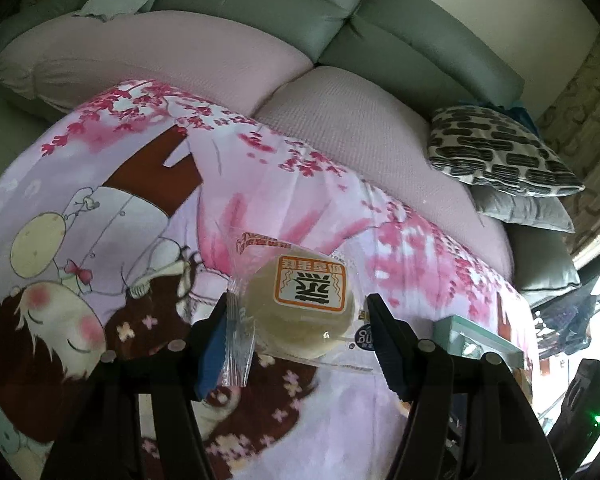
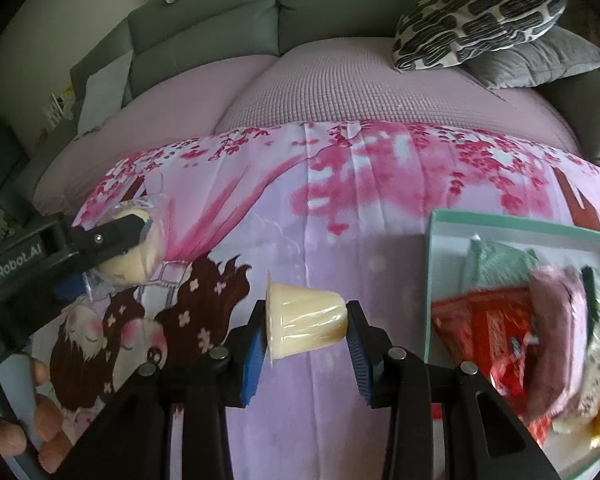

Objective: Organize snacks
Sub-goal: 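Carry the round bread with the left tool while the right tool carries the pudding cup over the tray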

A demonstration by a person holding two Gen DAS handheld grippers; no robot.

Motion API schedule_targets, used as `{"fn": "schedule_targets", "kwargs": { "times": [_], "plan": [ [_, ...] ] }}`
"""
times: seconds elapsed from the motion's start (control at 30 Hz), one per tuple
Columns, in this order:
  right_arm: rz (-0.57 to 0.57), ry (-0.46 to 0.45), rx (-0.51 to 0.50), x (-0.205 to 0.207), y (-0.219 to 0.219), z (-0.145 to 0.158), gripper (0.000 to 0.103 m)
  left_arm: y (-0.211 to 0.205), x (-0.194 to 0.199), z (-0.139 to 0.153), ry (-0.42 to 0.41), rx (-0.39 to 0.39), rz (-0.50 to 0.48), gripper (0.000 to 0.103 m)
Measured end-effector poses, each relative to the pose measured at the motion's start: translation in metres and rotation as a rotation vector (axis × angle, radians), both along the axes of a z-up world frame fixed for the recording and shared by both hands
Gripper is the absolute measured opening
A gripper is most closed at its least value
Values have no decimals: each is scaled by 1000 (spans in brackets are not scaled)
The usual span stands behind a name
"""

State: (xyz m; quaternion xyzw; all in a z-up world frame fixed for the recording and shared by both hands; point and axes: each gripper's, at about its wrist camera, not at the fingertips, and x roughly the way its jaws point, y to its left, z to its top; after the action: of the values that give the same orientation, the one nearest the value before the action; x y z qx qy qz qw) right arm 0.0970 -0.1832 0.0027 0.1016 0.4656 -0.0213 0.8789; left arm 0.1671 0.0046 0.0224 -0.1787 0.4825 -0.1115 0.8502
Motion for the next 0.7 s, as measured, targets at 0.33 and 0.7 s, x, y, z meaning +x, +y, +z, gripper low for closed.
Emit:
{"fn": "schedule_targets", "kwargs": {
  "times": [0.33, 0.7],
  "plan": [
    [-55, -53, -3, -48, -13, 20, 41, -28, -46, 32, -78, -24, -41, 66],
    [-147, -100, -8, -73, -53, 33, 41, -74, -63, 50, -135, -27, -171, 66]
  ]
}}
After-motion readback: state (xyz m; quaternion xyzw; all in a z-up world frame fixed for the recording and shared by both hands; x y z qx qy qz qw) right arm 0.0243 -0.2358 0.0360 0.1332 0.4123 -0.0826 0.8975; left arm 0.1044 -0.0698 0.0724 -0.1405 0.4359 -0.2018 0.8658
